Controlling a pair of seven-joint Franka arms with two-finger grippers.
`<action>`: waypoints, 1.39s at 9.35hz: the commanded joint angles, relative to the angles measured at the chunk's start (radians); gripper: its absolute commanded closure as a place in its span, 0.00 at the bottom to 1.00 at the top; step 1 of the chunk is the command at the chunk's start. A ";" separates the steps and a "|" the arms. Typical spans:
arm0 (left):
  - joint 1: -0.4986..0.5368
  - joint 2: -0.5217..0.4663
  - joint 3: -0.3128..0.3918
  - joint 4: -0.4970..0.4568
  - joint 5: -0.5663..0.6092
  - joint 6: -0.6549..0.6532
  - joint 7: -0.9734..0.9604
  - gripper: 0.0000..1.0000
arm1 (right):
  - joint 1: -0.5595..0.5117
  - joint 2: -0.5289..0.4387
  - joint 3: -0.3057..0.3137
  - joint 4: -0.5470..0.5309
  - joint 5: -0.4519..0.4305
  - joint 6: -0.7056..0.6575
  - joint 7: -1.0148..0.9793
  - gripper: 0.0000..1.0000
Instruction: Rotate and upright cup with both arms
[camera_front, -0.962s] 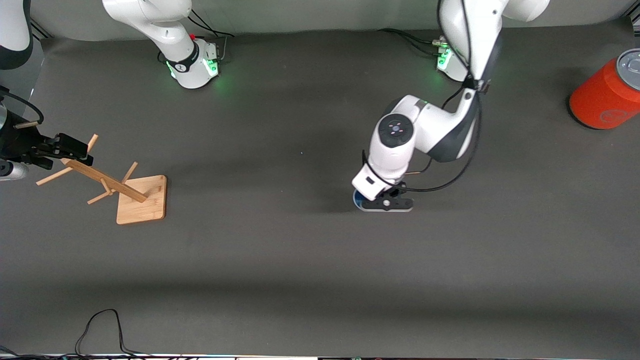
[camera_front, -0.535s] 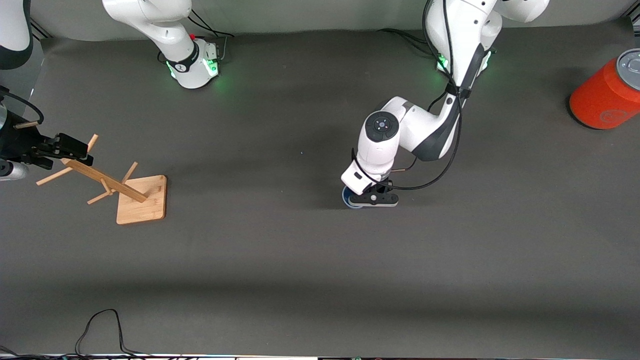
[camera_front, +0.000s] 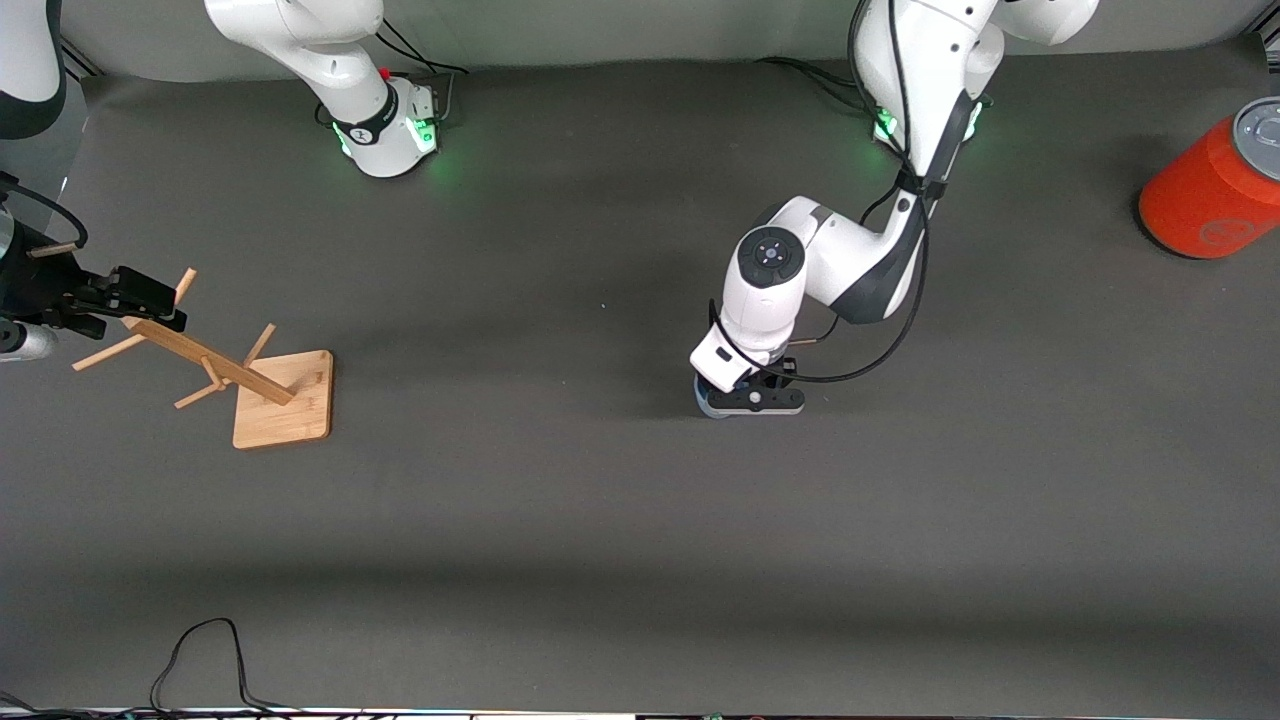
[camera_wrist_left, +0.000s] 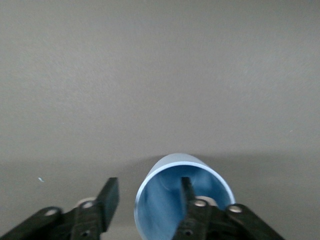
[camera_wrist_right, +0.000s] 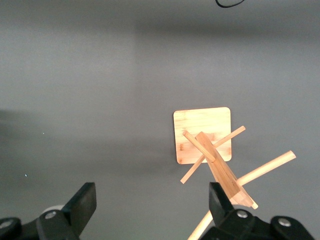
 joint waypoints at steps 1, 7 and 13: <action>0.012 -0.118 0.010 0.101 -0.002 -0.232 -0.012 0.00 | -0.001 -0.008 0.001 -0.002 -0.014 0.007 -0.013 0.00; 0.399 -0.256 0.024 0.410 -0.002 -0.708 0.299 0.00 | -0.001 -0.008 0.001 -0.002 -0.012 0.008 -0.013 0.00; 0.655 -0.516 -0.027 0.090 0.012 -0.660 0.618 0.00 | -0.001 -0.008 0.001 -0.004 -0.012 0.010 -0.013 0.00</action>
